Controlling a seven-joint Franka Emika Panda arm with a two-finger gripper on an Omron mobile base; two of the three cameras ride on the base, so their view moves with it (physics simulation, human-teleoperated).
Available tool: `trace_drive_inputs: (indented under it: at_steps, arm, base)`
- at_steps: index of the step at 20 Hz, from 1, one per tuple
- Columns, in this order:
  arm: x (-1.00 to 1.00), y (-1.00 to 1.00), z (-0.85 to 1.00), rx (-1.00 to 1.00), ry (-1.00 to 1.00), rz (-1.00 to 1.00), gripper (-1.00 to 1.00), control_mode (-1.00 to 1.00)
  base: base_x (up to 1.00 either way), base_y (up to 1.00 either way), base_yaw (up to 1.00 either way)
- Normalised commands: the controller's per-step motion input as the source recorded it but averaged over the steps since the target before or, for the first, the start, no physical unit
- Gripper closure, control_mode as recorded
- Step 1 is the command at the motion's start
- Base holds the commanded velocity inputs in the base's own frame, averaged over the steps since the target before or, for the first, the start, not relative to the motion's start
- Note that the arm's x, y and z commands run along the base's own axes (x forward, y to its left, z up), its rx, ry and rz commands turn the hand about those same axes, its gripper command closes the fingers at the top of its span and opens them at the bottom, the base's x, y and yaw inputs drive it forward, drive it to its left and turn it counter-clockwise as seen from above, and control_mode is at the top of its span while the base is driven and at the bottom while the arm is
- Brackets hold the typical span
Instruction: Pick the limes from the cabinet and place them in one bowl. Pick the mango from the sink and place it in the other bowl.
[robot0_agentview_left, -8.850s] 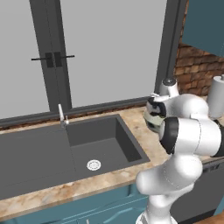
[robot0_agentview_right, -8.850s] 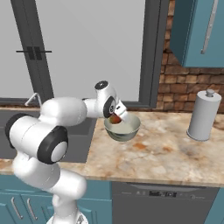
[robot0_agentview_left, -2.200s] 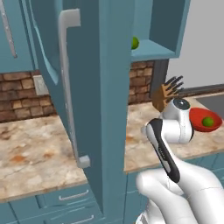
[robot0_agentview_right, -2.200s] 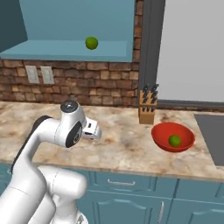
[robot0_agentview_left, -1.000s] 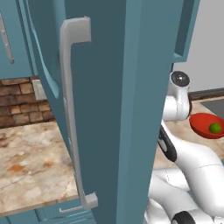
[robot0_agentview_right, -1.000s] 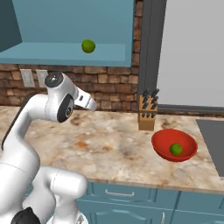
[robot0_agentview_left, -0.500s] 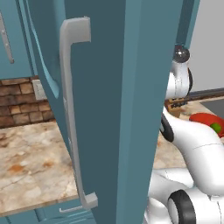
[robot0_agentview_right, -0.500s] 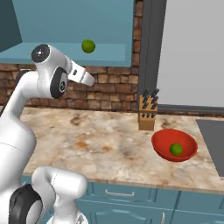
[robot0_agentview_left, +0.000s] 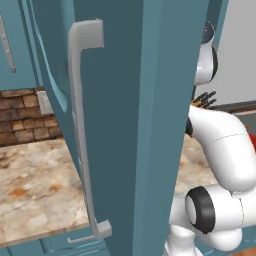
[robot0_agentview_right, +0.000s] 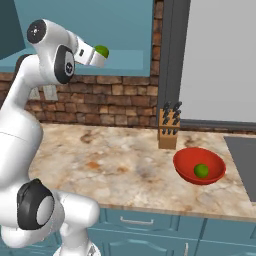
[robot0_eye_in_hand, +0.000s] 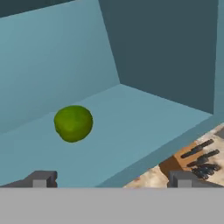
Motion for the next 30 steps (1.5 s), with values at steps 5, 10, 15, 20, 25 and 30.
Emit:
trace_drive_inputs:
  at_steps: [5, 10, 15, 20, 25, 30]
  arm:
    - [0.73, 0.02, 0.11, 0.00, -0.01, -0.02, -1.00, -1.00]
    - [0.01, -0.09, 0.00, 0.04, 0.01, 0.03, -1.00, -1.00]
    - [0.00, -0.18, -0.10, 0.11, 0.01, 0.08, -1.00, -1.00]
    - [0.02, -0.02, -0.05, 0.03, 0.00, 0.02, -1.00, -1.00]
    - [0.43, 0.15, -0.09, 0.05, 0.00, 0.00, -1.00, -1.00]
    - [0.70, 0.08, -0.05, 0.06, 0.04, 0.00, -1.00, -1.00]
  base:
    - [0.00, 0.00, 0.00]
    - [0.00, 0.00, 0.00]
    - [0.00, 0.00, 0.00]
    - [0.00, 0.00, 0.00]
    - [0.00, 0.00, 0.00]
    - [0.00, 0.00, 0.00]
